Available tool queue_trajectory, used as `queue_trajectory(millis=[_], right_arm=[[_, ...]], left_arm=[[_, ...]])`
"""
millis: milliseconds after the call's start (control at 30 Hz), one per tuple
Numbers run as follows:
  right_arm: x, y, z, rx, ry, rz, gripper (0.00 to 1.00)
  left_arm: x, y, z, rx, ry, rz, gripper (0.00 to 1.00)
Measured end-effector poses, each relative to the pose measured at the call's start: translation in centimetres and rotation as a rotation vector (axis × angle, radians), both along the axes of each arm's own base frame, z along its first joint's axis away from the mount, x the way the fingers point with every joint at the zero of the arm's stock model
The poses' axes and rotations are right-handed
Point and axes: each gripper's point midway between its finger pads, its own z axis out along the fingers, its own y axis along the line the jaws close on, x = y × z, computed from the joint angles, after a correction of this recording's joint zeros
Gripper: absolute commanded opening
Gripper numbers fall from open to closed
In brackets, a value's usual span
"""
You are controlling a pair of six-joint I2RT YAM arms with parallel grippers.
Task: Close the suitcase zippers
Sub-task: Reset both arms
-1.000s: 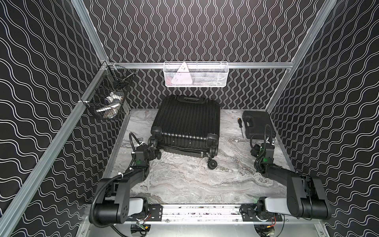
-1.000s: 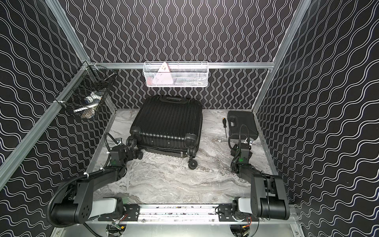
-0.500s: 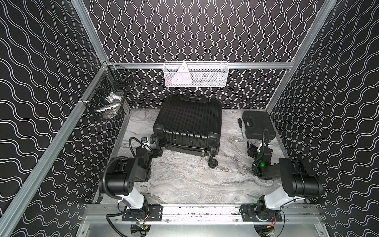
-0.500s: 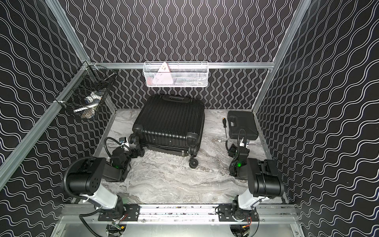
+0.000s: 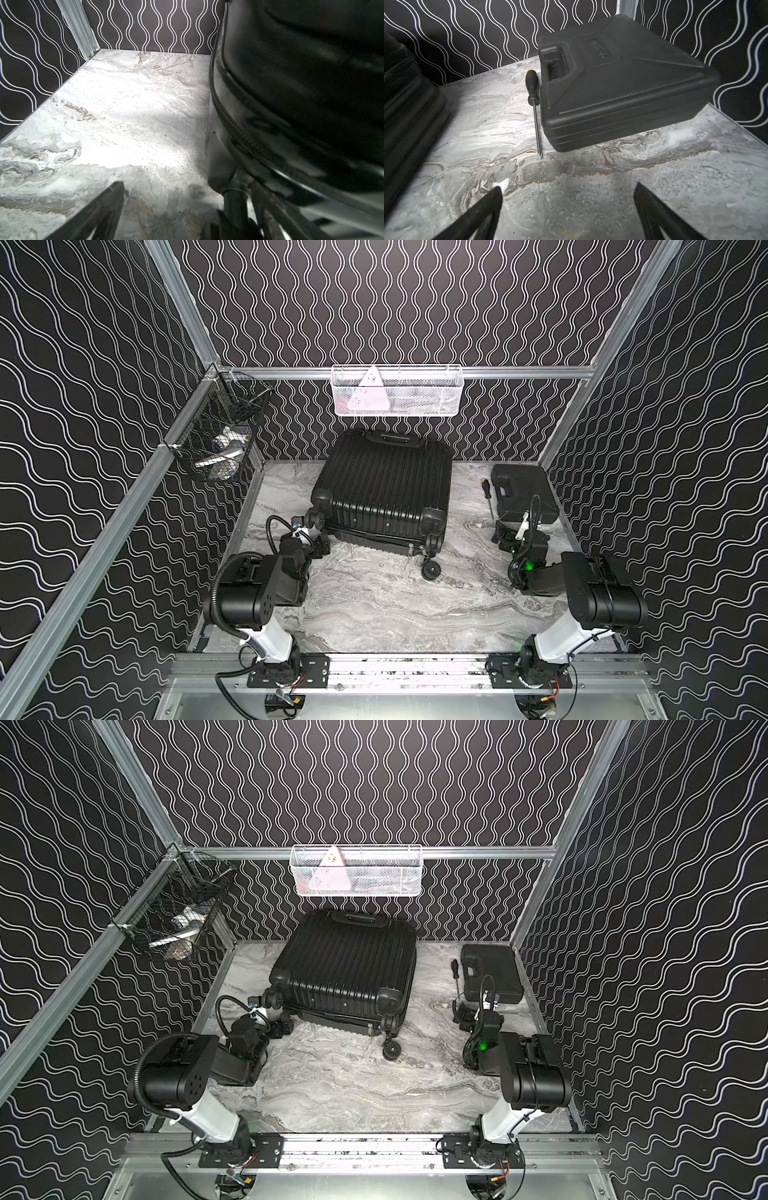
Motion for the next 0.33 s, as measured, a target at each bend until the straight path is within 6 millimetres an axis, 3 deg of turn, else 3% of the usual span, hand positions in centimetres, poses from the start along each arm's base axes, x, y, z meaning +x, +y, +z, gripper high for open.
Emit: queue_trajectory(millis=[333], right_arm=[[0.0,0.0,0.0,-0.003,0.001,0.001,1.0]], left_arm=[[0.31,-0.3,-0.45,0.007,0.031,-0.001,0.99]])
